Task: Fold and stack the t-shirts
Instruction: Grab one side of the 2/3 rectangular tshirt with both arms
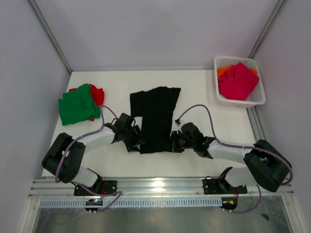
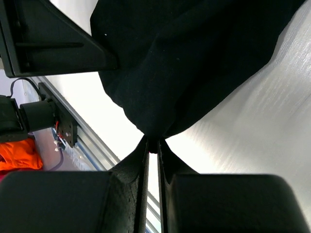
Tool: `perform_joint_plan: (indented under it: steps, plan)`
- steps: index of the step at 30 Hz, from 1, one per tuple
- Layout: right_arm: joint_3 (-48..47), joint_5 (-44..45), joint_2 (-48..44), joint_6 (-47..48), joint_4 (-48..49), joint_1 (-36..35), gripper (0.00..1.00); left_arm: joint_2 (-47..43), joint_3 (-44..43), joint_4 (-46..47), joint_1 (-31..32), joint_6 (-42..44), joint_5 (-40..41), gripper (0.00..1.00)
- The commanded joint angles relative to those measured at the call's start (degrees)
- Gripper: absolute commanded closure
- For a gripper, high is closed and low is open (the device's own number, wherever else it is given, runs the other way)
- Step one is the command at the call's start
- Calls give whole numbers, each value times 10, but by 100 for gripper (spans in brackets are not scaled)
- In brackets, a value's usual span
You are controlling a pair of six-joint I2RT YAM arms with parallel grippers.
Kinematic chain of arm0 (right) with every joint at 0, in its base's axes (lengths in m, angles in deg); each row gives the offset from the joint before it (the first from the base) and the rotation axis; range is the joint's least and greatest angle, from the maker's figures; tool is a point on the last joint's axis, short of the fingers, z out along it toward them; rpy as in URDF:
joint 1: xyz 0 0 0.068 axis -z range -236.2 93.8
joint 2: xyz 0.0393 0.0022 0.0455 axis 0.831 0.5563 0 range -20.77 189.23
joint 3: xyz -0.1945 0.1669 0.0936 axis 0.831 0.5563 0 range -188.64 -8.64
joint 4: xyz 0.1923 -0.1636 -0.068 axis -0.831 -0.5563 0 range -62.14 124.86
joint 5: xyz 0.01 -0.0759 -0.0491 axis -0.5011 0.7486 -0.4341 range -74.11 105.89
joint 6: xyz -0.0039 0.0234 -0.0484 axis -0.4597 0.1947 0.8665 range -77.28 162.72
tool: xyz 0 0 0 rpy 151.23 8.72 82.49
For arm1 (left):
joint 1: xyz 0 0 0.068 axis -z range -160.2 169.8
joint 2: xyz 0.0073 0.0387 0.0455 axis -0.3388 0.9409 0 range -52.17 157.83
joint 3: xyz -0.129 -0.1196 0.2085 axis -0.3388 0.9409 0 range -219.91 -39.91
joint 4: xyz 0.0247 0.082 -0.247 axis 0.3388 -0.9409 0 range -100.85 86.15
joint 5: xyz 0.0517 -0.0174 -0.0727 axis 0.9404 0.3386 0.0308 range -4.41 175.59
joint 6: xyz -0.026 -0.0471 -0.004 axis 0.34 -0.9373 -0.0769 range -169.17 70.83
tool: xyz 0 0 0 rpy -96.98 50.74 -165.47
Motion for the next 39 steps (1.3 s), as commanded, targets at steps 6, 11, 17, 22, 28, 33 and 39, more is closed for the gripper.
perform_joint_plan:
  steps: [6,11,17,22,28,33,39]
  plan:
    - [-21,11,7,8,19,-2,97,-15,-18,-139,3,36,62,67]
    - [-24,12,5,12,11,-3,97,-6,-26,-138,3,43,63,83]
    - [-21,15,2,12,11,-2,97,-1,-25,-140,3,45,65,91]
    - [-21,15,5,12,13,-2,97,3,-52,-161,3,57,77,91]
    - [-50,18,11,38,-17,0,97,29,-107,-187,3,79,100,90]
    - [-105,12,11,74,-54,24,97,74,-208,-243,3,108,116,90]
    - [-195,-8,0,109,-109,76,97,116,-329,-306,2,138,146,90]
